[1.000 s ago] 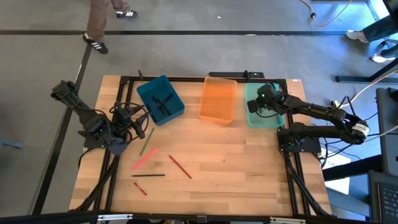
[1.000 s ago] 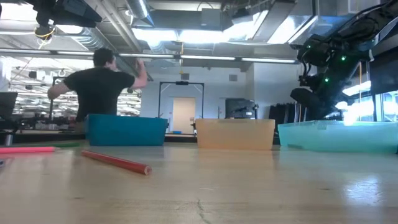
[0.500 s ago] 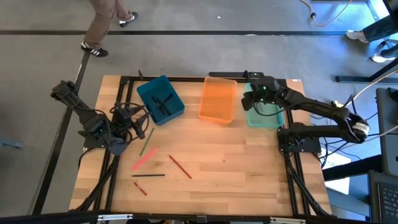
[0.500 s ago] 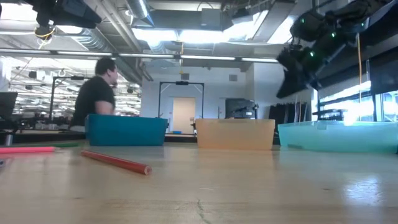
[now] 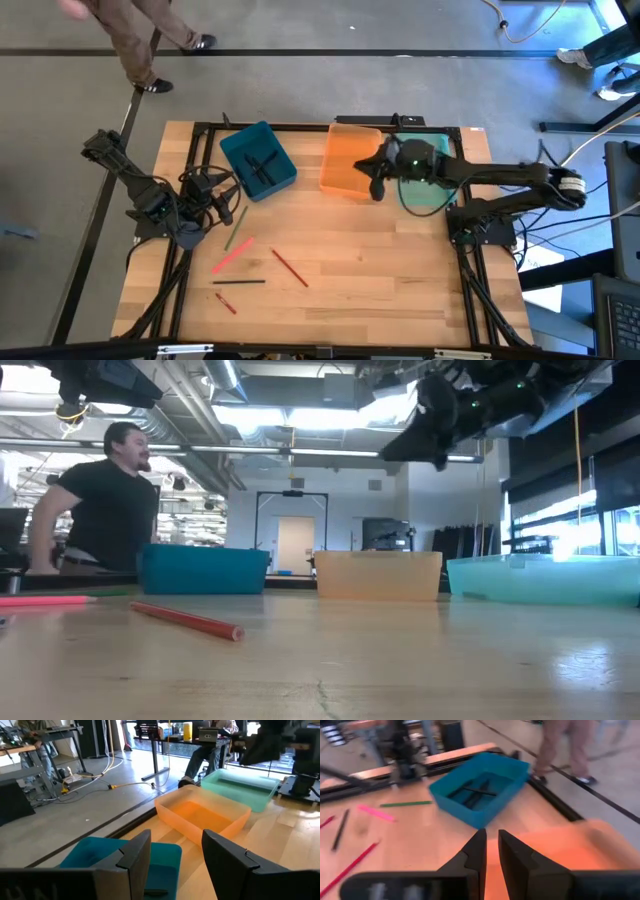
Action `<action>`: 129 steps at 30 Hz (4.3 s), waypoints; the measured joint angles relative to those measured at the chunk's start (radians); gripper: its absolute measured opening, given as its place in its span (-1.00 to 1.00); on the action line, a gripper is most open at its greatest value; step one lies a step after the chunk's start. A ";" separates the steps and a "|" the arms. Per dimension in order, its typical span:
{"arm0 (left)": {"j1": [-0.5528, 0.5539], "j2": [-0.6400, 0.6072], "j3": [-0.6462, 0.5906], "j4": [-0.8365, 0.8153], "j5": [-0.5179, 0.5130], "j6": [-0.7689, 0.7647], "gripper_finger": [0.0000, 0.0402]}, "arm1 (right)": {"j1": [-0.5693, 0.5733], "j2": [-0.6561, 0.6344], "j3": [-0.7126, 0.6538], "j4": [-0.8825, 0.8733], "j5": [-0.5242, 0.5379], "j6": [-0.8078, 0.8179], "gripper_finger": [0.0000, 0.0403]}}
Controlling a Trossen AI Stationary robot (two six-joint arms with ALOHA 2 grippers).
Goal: Sort crayons/erasers/pens/pencils in bins
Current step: Put the red crayon into the light blue bin
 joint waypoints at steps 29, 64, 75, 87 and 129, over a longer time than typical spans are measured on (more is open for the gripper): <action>0.000 0.000 0.000 -0.001 -0.001 0.018 -0.15 | 0.163 0.537 0.328 0.147 0.008 -0.184 -0.73; 0.000 -0.001 0.000 -0.003 0.025 0.069 -0.15 | 0.227 0.774 0.593 0.209 -0.009 -0.184 -0.73; 0.000 0.000 0.000 -0.003 0.049 0.059 -0.15 | 0.244 0.773 0.593 0.293 -0.007 -0.154 -0.73; 0.000 0.095 -0.038 0.050 0.200 -0.099 -0.15 | 0.380 0.793 0.593 0.304 0.046 -0.132 -0.73; -0.294 0.562 -0.039 0.161 0.364 -0.597 -0.15 | 0.627 1.546 1.656 -0.142 0.068 -0.146 -0.03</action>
